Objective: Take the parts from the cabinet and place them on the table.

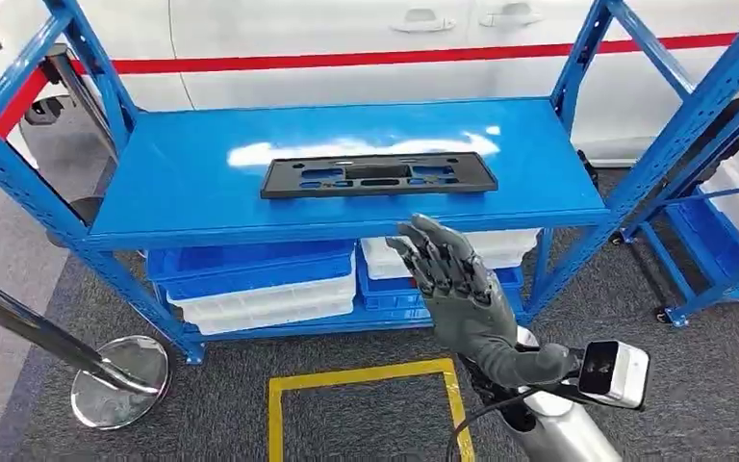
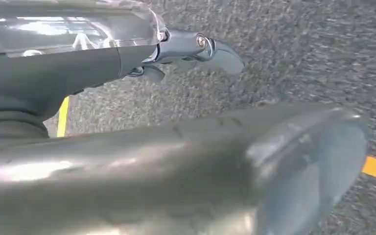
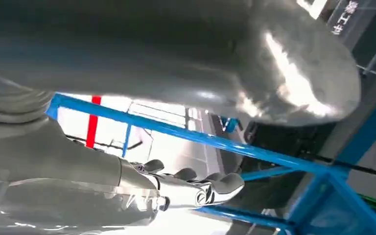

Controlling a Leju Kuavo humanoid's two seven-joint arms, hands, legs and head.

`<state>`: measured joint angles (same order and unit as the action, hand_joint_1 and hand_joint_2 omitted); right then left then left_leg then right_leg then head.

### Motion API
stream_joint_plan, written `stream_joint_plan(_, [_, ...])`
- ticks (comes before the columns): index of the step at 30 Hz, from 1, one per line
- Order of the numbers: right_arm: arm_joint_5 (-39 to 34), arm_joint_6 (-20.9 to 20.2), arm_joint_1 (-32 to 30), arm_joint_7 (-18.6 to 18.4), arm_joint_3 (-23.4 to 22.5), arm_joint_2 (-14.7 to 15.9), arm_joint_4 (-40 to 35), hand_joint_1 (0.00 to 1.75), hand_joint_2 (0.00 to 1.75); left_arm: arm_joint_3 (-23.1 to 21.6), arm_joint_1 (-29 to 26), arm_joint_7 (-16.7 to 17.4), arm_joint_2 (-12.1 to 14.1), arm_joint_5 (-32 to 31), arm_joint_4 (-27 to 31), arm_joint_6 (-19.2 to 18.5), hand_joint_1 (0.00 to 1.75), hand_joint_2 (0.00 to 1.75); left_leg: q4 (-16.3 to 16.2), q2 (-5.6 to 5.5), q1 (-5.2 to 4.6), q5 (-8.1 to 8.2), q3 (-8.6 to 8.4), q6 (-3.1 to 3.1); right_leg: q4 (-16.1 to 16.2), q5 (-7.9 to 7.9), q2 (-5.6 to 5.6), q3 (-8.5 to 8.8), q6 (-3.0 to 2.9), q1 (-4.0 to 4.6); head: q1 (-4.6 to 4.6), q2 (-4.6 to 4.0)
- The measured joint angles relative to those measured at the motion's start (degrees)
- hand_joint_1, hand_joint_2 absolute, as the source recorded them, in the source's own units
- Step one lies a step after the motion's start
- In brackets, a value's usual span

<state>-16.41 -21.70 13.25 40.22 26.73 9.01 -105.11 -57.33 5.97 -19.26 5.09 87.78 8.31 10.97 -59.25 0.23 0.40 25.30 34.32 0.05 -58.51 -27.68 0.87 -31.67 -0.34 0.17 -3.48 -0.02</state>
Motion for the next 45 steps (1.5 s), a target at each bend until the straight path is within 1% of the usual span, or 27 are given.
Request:
stream_joint_plan(3, [0.0,0.0,-0.1,0.0,0.0,0.0,-0.3,0.0,0.0,0.0,0.1,-0.1,0.0,0.0,0.0,0.0,0.0,0.0,0.8,-0.01,0.38,-0.07,-0.69,1.02,-0.9,-0.81,-0.14,0.14,1.04,-0.16,0.0,0.0])
stream_joint_plan(4, [0.0,0.0,0.1,0.0,0.0,0.0,-0.3,0.0,0.0,0.0,0.1,-0.1,0.0,0.0,0.0,-0.1,0.0,0.0,0.9,0.04,0.41,0.15,-0.92,1.41,-3.7,-2.3,-0.29,-1.32,1.28,-0.23,0.0,0.0])
stream_joint_plan(6, [0.0,-0.3,-0.2,0.0,0.0,0.0,-0.3,0.0,0.0,0.0,0.1,-0.1,0.0,0.0,0.0,-0.1,0.0,0.0,0.9,0.09,0.35,0.51,-1.14,1.74,-12.5,-5.83,-0.36,-6.34,1.68,-0.59,-0.02,0.0])
stream_joint_plan(7, [0.0,-0.4,-0.4,0.0,0.0,0.0,-0.3,0.0,0.0,0.0,0.1,-0.1,0.0,0.1,0.0,-0.1,0.0,0.0,0.9,0.09,0.34,0.72,-1.28,1.78,-16.5,-6.78,-0.43,-8.88,1.83,-0.7,0.0,0.0])
stream_joint_plan(8, [0.0,-0.5,-0.6,0.0,0.0,0.0,-0.3,0.0,0.0,0.0,0.1,0.0,0.0,0.1,0.0,-0.1,0.0,0.0,0.9,0.06,0.35,0.93,-1.56,1.74,-18.1,-6.3,-0.49,-10.29,1.92,-0.8,0.0,0.0])
stream_joint_plan(9, [0.0,-0.5,-0.6,0.0,0.0,0.0,-0.3,0.0,0.0,0.0,0.0,0.0,0.0,0.2,0.0,0.0,0.0,0.0,0.9,0.01,0.35,1.24,-2.03,1.69,-16.7,-4.16,-0.54,-10.24,1.94,-0.93,0.0,0.0])
stream_joint_plan(12, [0.2,-0.6,-0.6,0.0,0.0,0.0,-0.3,0.0,0.0,0.0,0.0,0.0,0.0,0.3,0.0,0.0,0.0,0.0,0.9,-0.09,0.35,2.37,-3.72,1.17,-2.7,4.72,-0.87,-4.73,1.08,-0.83,0.0,0.0])
stream_joint_plan(14, [0.4,-0.6,-0.6,0.0,-0.1,0.0,-0.3,0.0,0.0,0.0,0.1,0.0,0.0,0.3,0.0,-0.1,0.0,0.0,0.8,-0.05,0.02,2.94,-3.74,0.39,-0.2,3.28,-1.11,-3.59,0.67,-0.25,-0.02,0.0])
stream_joint_plan(16, [0.5,-0.8,-1.0,0.0,-0.1,0.0,-0.4,0.0,0.0,0.0,0.1,-0.1,0.0,0.5,0.0,-0.3,0.0,0.0,1.5,0.16,0.2,3.19,-4.08,-0.18,-0.4,2.88,-0.9,-3.62,0.12,-0.05,-0.02,0.0])
stream_joint_plan(18, [0.6,-0.9,-1.2,0.0,-0.1,0.2,-0.5,0.0,0.0,-0.1,0.2,-0.1,0.0,0.6,0.0,-0.7,0.0,0.0,1.0,0.25,0.31,3.77,-4.49,-0.85,0.7,2.89,-0.83,-2.49,-0.41,-0.7,0.0,0.0])
stream_joint_plan(19, [0.7,-0.9,-1.1,0.0,-0.1,0.3,-0.5,0.0,0.0,-0.1,0.3,-0.1,0.0,0.7,0.0,-0.7,0.0,0.0,-1.1,0.15,0.24,4.64,-3.67,-1.08,1.0,2.6,-0.82,-1.95,-0.86,-0.7,-0.02,0.0])
stream_joint_plan(22, [1.0,-1.0,-1.7,0.0,-0.1,0.3,-0.6,0.0,0.0,-0.1,0.2,-0.1,0.0,0.7,0.0,-0.8,0.0,0.0,-14.4,0.15,0.28,9.74,4.02,-1.48,1.0,1.59,-0.84,-0.93,-1.36,-0.5,-0.02,0.0])
stream_joint_plan(23, [1.1,-1.0,-2.1,0.0,-0.1,0.3,-0.6,0.0,0.0,-0.1,0.0,-0.1,0.0,0.7,0.0,-0.9,0.0,0.0,-17.1,0.15,0.28,9.76,6.11,-1.54,0.9,1.23,-0.75,-0.51,-1.37,-0.43,-0.02,0.0])
stream_joint_plan(24, [1.2,-1.0,-2.4,0.0,-0.1,0.3,-0.6,0.0,0.0,-0.1,-0.1,-0.1,0.0,0.7,0.0,-0.9,0.0,0.0,-16.7,0.15,0.28,8.22,6.72,-1.51,0.9,0.84,-0.67,0.0,-1.36,-0.39,-0.02,0.0])
stream_joint_plan(27, [1.7,-1.0,-2.8,0.0,-0.3,0.3,-0.6,0.0,0.0,-0.1,-0.1,-0.2,0.0,0.5,0.0,-1.0,0.0,0.0,-3.5,0.11,0.2,-1.46,2.24,-0.77,0.9,-0.77,-0.49,2.27,-1.04,-0.33,-0.02,0.0])
stream_joint_plan(28, [1.9,-1.0,-3.0,0.0,-0.3,0.3,-0.6,0.0,0.0,-0.1,-0.1,-0.2,0.1,0.5,-0.1,-1.0,0.0,0.0,-0.9,-0.09,0.01,-2.12,1.2,-0.18,1.0,-1.28,-0.51,2.42,-0.8,-0.33,0.0,0.0])
stream_joint_plan(29, [1.9,-1.0,-3.0,0.0,-0.4,0.3,-0.6,0.0,0.0,-0.1,-0.1,-0.2,0.1,0.4,-0.2,-1.0,0.0,0.0,0.7,-0.17,-0.26,-1.28,0.41,-0.01,0.6,-1.57,-0.25,2.32,-0.41,0.03,-0.02,0.0])
stream_joint_plan(31, [2.2,-1.0,-3.4,-0.1,-0.4,0.3,-0.7,0.0,0.0,-0.2,0.0,-0.1,0.2,0.4,-0.2,-1.1,0.0,0.0,0.8,-0.18,-0.35,-0.82,0.74,0.59,0.5,-1.39,-0.23,2.43,0.15,-0.14,-0.02,0.0])
stream_joint_plan(34, [2.6,-1.1,-3.4,-0.5,-0.5,0.3,-1.0,0.0,0.0,-0.2,0.1,-0.1,0.1,0.5,-0.2,-1.3,0.0,0.0,1.9,-0.3,0.19,-0.38,-1.44,1.57,-2.0,-2.18,-0.4,2.04,1.04,-0.23,0.0,0.0])
stream_joint_plan(35, [2.8,-1.2,-3.3,-0.6,-0.5,0.3,-1.0,0.0,0.0,-0.3,0.1,-0.1,0.1,0.5,-0.2,-1.3,0.0,0.0,1.9,-0.3,0.22,-0.14,-1.8,1.92,-5.3,-3.43,-0.46,0.09,1.36,-0.36,0.0,0.0])
stream_joint_plan(38, [3.4,-1.4,-4.1,-0.9,-0.6,0.3,-1.0,0.0,0.0,-0.4,0.1,-0.1,0.1,0.6,-0.2,-1.4,0.0,0.0,1.9,-0.38,0.2,0.84,-2.6,1.95,-16.2,-7.34,-0.52,-7.79,1.95,-0.96,0.0,0.0])
stream_joint_plan(39, [3.8,-1.4,-4.2,-1.1,-0.6,0.3,-0.9,0.0,0.0,-0.4,0.0,-0.1,0.1,0.7,-0.2,-1.4,0.0,0.0,1.9,-0.44,0.22,1.23,-3.1,1.85,-16.2,-6.26,-0.55,-8.79,2.02,-1.06,0.0,0.0])
stream_joint_plan(40, [4.3,-1.3,-4.4,-1.4,-0.7,0.3,-0.9,0.0,0.0,-0.4,-0.1,0.0,0.1,0.7,-0.2,-1.4,0.0,0.0,1.9,-0.48,0.24,1.66,-3.72,1.73,-13.7,-3.7,-0.63,-8.46,2.08,-1.19,0.0,0.0])
stream_joint_plan(42, [5.1,-0.9,-4.5,-2.2,-0.8,0.3,-0.9,0.0,0.0,-0.4,0.0,0.1,0.0,0.9,-0.2,-1.3,0.0,0.0,1.9,-0.51,0.25,2.64,-5.21,1.4,-4.2,3.34,-0.81,-5.27,1.8,-1.28,0.0,0.0])
stream_joint_plan(43, [5.5,-0.7,-4.5,-2.5,-0.9,0.3,-0.8,0.0,0.0,-0.4,0.0,0.1,0.0,1.0,-0.2,-1.2,0.0,0.0,2.0,-0.49,0.27,3.1,-5.17,1.07,-0.7,5.1,-1.03,-4.2,1.49,-1.13,0.0,0.0])
stream_joint_plan(44, [6.0,-0.3,-4.5,-3.1,-0.9,0.3,-0.6,0.0,0.0,-0.4,0.1,0.1,0.0,1.0,-0.2,-1.2,0.0,0.0,1.9,-0.51,0.15,3.31,-5.7,0.7,-0.6,2.64,-1.21,-4.34,1.31,-0.5,0.02,0.0])
stream_joint_plan(45, [6.4,-0.1,-4.5,-3.4,-0.9,0.3,-0.5,0.0,0.0,-0.4,0.2,0.2,0.0,1.0,-0.2,-1.1,0.0,0.0,1.9,-0.49,0.14,3.57,-5.4,0.25,-0.3,3.15,-1.18,-4.24,0.66,-0.47,-0.02,0.0])
